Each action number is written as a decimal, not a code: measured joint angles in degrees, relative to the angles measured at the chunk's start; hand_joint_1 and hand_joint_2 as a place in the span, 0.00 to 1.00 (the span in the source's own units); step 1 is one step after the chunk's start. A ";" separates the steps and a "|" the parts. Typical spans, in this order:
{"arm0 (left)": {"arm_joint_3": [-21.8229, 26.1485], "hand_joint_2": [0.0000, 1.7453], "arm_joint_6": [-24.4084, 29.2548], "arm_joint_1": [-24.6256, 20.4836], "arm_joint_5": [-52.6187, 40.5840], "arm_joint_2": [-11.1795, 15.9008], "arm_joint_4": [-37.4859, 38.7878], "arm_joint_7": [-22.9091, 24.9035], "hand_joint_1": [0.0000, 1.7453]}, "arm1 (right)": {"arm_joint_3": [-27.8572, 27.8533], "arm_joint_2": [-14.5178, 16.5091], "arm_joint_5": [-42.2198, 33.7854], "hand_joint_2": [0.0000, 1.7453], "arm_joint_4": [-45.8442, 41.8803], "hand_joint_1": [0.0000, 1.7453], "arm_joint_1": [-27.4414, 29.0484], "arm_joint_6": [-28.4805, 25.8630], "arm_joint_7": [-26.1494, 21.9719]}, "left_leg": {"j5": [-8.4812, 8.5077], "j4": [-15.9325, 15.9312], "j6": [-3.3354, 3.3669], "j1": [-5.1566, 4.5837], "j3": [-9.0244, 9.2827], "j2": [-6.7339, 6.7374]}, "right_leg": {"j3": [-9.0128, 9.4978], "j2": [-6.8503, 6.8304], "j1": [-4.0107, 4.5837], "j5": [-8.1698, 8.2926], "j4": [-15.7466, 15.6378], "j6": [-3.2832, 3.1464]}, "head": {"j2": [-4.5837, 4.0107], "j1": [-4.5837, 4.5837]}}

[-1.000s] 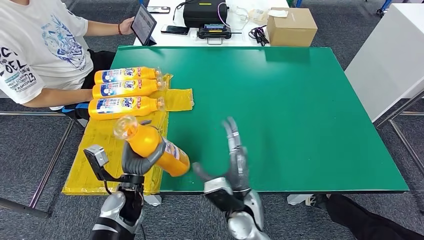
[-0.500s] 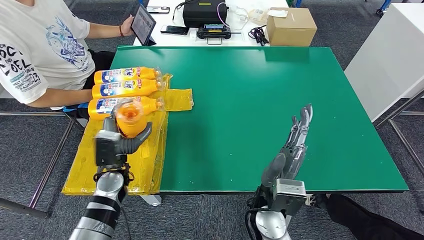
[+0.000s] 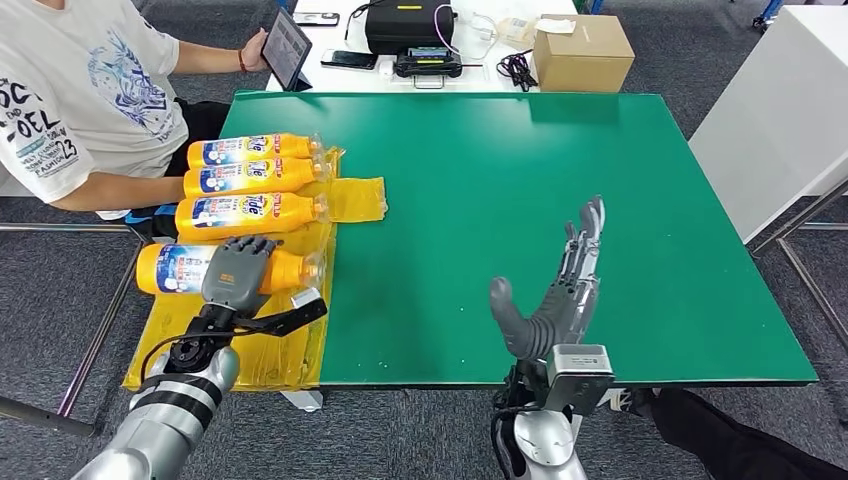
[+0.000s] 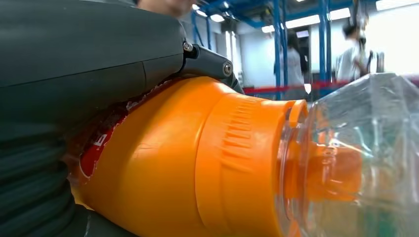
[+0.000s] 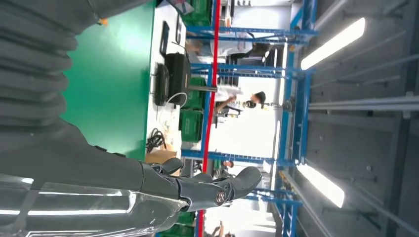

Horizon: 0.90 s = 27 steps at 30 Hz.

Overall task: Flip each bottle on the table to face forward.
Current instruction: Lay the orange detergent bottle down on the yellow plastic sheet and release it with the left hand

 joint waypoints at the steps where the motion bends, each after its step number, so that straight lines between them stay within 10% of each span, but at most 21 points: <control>1: -0.01 1.00 -0.16 -0.21 -0.34 0.30 1.41 -0.05 1.00 | -0.04 0.21 0.56 1.00 0.07 0.00 -0.01 0.20 0.19 | 0.00 0.00 0.00 0.00 0.00 0.00 | -0.01 0.00 0.00 0.00 0.00 0.00 | 0.00 -0.01; 23: 0.27 1.00 -1.97 -1.77 -0.83 1.13 10.20 -1.31 0.97 | -0.94 0.99 0.71 1.00 2.99 0.00 -0.35 1.43 1.22 | 0.01 -0.01 0.00 0.00 0.13 -0.09 | 0.18 -0.02 -0.01 0.00 0.00 0.00 | 0.00 -0.01; 27: 0.55 1.00 -6.91 -2.55 1.29 1.11 10.57 -2.99 0.07 | -0.96 1.10 0.56 1.00 3.47 0.00 -0.58 1.68 1.50 | 0.00 -0.02 0.00 0.00 0.28 -0.15 | 0.36 -0.05 -0.01 -0.01 -0.01 -0.01 | 0.00 -0.01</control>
